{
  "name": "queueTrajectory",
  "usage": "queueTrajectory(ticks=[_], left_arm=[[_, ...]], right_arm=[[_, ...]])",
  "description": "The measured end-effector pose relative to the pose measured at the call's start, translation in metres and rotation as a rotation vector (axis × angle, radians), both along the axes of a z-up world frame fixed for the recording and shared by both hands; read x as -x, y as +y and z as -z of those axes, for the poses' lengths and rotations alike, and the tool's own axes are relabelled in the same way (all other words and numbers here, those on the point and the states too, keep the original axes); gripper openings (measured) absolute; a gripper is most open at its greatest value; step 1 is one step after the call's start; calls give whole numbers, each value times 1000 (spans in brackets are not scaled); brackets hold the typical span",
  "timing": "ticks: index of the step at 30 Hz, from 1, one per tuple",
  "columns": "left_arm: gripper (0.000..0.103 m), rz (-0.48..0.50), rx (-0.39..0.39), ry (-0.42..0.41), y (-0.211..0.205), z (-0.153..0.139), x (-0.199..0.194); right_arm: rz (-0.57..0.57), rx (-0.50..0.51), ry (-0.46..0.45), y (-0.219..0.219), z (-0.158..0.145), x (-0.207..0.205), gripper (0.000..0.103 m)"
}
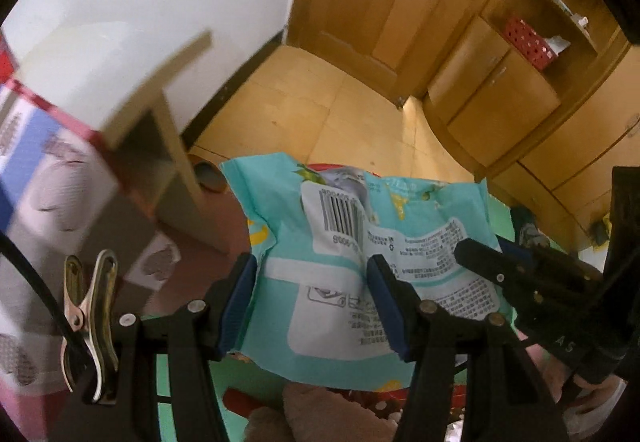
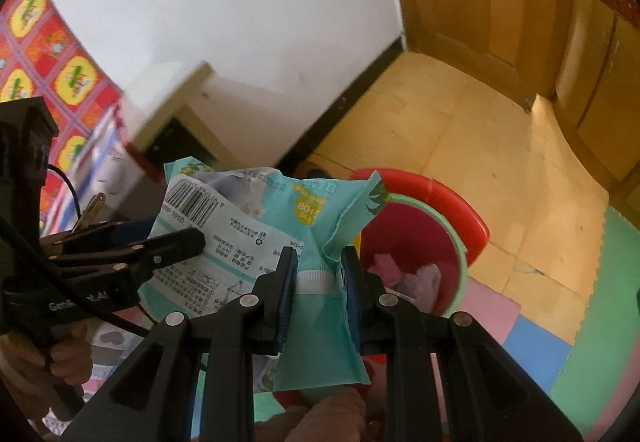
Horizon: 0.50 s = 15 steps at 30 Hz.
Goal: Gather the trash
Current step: 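Carry the teal wipes packet with both grippers over the red bucket, then open both grippers to drop the wipes packet into the bucket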
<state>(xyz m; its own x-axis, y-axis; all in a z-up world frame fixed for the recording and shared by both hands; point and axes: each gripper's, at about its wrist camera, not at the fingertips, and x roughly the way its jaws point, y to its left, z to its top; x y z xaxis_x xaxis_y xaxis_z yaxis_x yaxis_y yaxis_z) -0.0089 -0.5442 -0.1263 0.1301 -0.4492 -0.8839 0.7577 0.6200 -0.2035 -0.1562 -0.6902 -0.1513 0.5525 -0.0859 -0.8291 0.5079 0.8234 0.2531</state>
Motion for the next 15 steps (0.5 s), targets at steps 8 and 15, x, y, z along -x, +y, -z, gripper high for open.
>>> queueTrajectory(ticks=[8,15], left_arm=[[60,26,-33,44,-46,61,1],[60,67,-54,70,-82,110,-3]], right_arm=[[40,2,44,-38,49,0,24],[81,5,97,-62,89,0,24]])
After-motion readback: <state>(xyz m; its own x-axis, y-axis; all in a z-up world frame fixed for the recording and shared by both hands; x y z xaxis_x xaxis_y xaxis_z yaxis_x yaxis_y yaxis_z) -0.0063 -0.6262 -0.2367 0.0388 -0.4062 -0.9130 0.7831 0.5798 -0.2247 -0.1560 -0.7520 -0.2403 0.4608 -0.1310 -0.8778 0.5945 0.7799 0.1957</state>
